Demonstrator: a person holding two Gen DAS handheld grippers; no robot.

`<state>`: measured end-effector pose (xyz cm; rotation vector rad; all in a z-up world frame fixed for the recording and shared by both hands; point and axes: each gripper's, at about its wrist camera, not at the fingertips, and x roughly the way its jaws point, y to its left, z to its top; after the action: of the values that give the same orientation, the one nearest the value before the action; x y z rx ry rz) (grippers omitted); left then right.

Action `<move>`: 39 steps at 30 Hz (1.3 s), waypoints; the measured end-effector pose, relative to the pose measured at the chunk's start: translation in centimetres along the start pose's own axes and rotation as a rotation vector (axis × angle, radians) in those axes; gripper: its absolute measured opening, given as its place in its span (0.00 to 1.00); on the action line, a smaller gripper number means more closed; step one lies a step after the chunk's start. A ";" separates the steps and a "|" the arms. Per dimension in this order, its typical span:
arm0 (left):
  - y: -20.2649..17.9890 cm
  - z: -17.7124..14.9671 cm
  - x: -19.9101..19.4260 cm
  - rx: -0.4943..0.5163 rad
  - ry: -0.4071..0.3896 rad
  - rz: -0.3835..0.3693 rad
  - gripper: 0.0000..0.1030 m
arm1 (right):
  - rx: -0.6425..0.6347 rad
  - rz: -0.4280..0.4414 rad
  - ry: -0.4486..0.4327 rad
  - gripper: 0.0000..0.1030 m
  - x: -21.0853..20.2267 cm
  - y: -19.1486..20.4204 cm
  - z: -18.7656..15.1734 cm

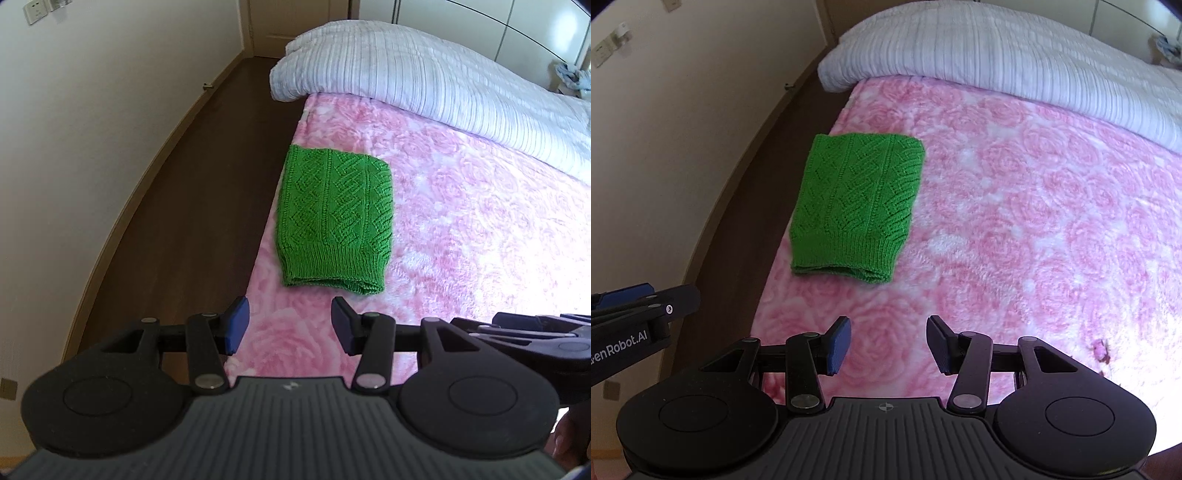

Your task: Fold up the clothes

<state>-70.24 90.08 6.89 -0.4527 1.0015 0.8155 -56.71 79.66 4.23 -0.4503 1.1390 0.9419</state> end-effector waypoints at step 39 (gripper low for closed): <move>-2.9 2.9 2.7 0.108 0.026 -0.085 0.43 | 0.110 -0.079 -0.007 0.48 -0.1 -1.9 2.2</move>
<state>-65.56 91.22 5.86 -0.4113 1.0376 0.6779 -53.90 80.14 4.84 -0.4001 1.1521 0.8073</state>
